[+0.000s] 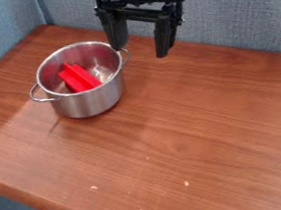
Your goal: Move the red object from the metal pot to the table
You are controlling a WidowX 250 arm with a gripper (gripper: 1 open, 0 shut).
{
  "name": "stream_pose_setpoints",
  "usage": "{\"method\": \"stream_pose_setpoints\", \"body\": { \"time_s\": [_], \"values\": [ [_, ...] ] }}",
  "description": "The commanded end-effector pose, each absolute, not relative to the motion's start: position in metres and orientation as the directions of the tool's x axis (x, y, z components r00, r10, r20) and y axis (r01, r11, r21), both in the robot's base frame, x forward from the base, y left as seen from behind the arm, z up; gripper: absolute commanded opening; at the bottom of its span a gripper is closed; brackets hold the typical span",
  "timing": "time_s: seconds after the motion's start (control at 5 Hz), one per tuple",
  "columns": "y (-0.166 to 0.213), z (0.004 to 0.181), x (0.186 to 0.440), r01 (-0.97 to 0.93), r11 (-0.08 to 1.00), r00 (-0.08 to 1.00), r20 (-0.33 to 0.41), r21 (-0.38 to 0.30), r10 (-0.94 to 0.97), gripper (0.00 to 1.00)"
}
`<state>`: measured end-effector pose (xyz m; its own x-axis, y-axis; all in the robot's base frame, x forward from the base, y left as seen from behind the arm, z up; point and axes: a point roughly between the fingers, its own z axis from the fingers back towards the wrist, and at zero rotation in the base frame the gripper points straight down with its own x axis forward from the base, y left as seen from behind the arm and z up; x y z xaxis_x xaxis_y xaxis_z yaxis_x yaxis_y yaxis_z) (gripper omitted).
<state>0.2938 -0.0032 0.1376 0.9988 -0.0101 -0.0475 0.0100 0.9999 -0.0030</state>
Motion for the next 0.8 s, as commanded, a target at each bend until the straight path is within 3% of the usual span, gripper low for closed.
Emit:
{"method": "stream_pose_setpoints", "body": {
  "time_s": [0.0,0.2,0.6],
  "values": [
    [-0.003,0.13,0.292,0.036,0.999,0.997,-0.065,0.0,-0.036,1.0],
    [0.016,0.121,0.297,-0.103,0.995,0.993,-0.064,0.015,0.103,1.0],
    [0.061,0.113,0.302,-0.471,0.882,0.882,0.013,0.013,0.471,1.0]
  ]
}}
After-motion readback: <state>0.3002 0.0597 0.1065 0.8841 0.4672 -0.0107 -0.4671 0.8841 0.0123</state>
